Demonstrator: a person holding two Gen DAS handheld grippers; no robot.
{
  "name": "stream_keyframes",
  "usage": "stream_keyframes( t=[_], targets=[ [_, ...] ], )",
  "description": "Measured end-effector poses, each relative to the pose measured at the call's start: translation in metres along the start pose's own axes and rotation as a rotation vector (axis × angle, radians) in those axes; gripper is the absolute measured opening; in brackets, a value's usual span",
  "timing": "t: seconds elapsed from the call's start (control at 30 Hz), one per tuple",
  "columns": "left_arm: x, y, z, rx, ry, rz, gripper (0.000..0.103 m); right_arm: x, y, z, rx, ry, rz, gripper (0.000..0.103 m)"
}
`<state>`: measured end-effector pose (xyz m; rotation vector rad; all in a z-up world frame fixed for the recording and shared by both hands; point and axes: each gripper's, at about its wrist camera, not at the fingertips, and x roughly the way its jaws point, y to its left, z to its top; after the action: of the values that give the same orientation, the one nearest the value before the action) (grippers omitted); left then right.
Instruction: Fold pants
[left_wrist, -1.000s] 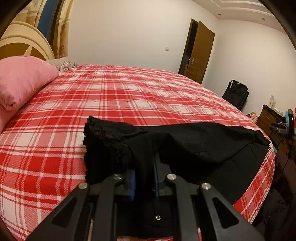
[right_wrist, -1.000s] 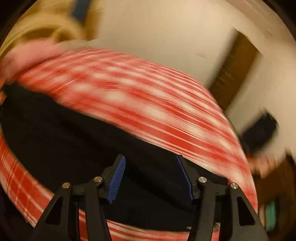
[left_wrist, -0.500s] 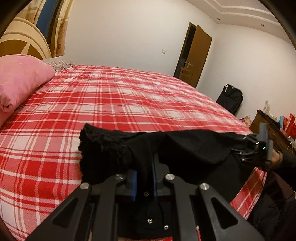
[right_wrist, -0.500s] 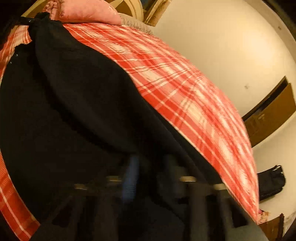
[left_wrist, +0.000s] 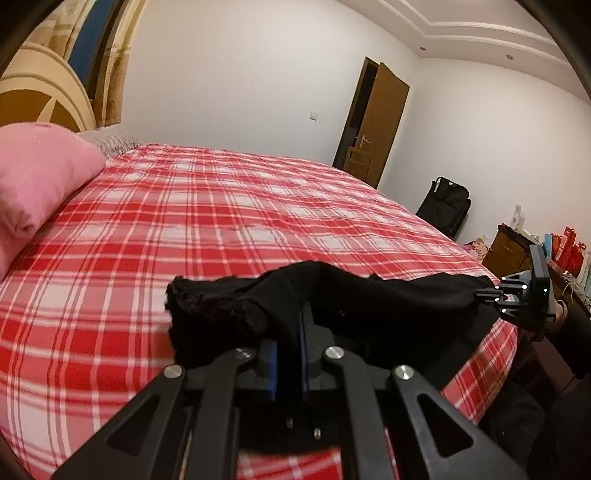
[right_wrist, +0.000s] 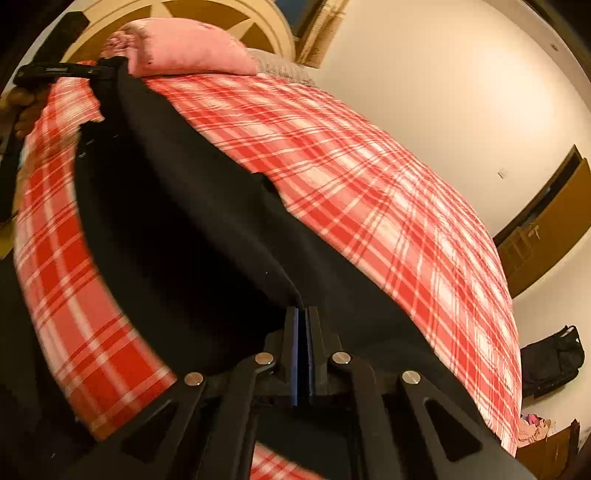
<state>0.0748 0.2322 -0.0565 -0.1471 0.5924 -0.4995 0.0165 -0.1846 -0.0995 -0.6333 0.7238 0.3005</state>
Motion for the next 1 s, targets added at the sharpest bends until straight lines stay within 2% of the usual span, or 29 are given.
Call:
stream_keyframes(
  t=[0.13,0.23,0.37,0.67,0.73,0.8,0.87,0.93,0.97,1.0],
  targets=[
    [0.006,0.001,-0.024,0.003,0.058,0.020,0.009,0.018,0.023,-0.015,-0.038,0.048,0.030,0.003],
    [0.017,0.008,-0.041,-0.030,0.090,0.028,0.009,0.033,0.036,-0.023,-0.052,0.079,0.047,0.003],
    [0.013,0.011,-0.053,-0.059,0.082,0.015,0.010,0.028,0.035,-0.029,-0.033,0.085,0.063,0.003],
    [0.006,0.005,-0.055,-0.025,0.066,0.013,0.010,0.012,0.039,-0.036,-0.036,0.081,0.077,0.003],
    [0.010,0.007,-0.060,-0.015,0.084,0.035,0.017,0.020,0.042,-0.040,-0.034,0.104,0.093,0.003],
    [0.015,0.012,-0.065,-0.023,0.112,0.068,0.038,0.023,0.045,-0.041,-0.056,0.102,0.080,0.003],
    [0.013,0.016,-0.070,-0.007,0.126,0.055,0.039,0.021,0.043,-0.040,-0.044,0.106,0.093,0.007],
    [0.004,0.017,-0.073,0.040,0.161,0.041,0.045,0.021,0.041,-0.043,-0.069,0.133,0.105,0.007],
    [-0.002,0.016,-0.074,0.072,0.170,0.065,0.061,0.019,0.041,-0.044,-0.085,0.135,0.102,0.007],
    [-0.011,0.018,-0.076,0.106,0.175,0.125,0.076,0.017,0.040,-0.046,-0.098,0.147,0.104,0.007]
  ],
)
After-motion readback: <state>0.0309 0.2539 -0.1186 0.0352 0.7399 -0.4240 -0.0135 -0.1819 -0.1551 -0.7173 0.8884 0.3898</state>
